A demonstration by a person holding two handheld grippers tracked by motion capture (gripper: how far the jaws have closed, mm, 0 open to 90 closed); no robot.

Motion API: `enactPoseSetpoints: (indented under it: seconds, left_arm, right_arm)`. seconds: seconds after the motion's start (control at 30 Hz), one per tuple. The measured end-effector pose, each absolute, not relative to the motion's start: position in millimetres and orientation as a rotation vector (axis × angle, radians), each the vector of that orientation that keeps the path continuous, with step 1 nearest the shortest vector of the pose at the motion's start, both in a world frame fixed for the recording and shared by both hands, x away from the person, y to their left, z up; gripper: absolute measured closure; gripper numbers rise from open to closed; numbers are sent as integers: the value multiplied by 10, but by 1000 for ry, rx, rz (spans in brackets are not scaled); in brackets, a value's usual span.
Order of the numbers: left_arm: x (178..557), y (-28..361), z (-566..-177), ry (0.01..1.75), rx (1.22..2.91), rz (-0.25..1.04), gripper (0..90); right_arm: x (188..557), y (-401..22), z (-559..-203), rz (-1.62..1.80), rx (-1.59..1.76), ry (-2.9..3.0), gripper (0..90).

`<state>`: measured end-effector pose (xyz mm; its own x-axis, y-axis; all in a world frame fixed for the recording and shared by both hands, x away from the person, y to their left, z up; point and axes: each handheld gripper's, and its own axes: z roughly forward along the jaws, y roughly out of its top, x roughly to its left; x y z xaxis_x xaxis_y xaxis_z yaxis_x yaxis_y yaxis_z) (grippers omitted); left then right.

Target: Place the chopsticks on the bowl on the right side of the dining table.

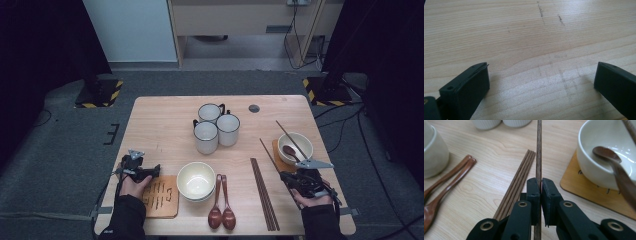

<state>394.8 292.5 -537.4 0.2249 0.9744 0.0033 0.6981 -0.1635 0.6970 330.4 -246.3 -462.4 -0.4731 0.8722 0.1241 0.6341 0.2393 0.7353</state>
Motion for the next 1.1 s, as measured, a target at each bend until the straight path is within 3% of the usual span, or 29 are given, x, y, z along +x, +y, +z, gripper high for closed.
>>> enactPoseSetpoints:
  seconds: [1.1]
  left_arm:
    - [3948,2925,-5374,1535,1932,627,0]
  right_arm:
    - [3281,-2653,-4180,1254,1362,2087,851]
